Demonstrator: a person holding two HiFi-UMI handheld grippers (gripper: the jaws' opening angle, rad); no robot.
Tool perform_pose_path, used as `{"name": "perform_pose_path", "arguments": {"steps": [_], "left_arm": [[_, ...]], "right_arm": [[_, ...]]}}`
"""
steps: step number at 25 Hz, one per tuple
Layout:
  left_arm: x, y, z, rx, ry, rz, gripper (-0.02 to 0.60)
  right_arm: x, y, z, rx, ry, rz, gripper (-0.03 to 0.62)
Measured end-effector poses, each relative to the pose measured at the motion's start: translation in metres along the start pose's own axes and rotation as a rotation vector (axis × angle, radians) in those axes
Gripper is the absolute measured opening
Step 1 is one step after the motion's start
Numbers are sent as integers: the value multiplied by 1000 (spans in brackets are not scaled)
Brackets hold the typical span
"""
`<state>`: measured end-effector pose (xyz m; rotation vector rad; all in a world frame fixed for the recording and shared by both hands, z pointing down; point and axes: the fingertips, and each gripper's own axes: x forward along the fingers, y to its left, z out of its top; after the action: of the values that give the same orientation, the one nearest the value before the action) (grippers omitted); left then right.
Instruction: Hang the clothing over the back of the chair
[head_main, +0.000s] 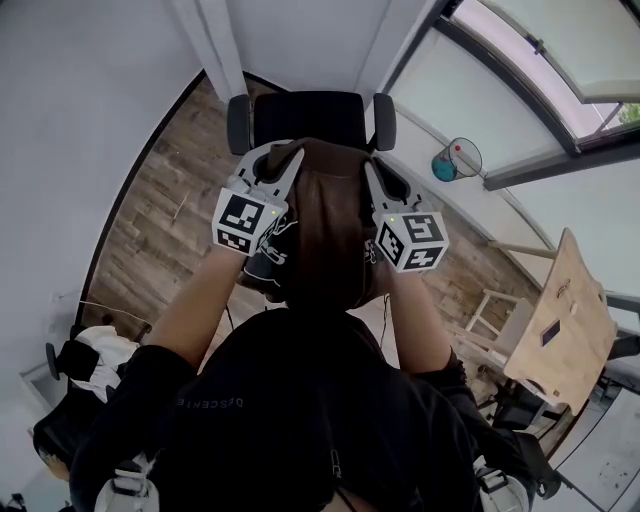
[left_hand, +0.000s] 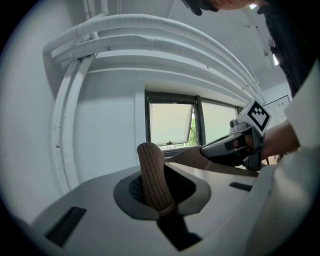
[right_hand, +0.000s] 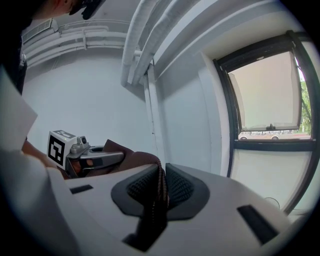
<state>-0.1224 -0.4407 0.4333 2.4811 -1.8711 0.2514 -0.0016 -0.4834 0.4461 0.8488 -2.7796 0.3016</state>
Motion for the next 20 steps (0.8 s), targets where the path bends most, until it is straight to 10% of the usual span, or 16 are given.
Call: {"name": "perform_pose_path", "arguments": {"steps": [20], "left_arm": [[19, 1, -51, -70, 120, -30, 61]], "right_arm": [[20, -19, -52, 101, 175, -2, 115]]}}
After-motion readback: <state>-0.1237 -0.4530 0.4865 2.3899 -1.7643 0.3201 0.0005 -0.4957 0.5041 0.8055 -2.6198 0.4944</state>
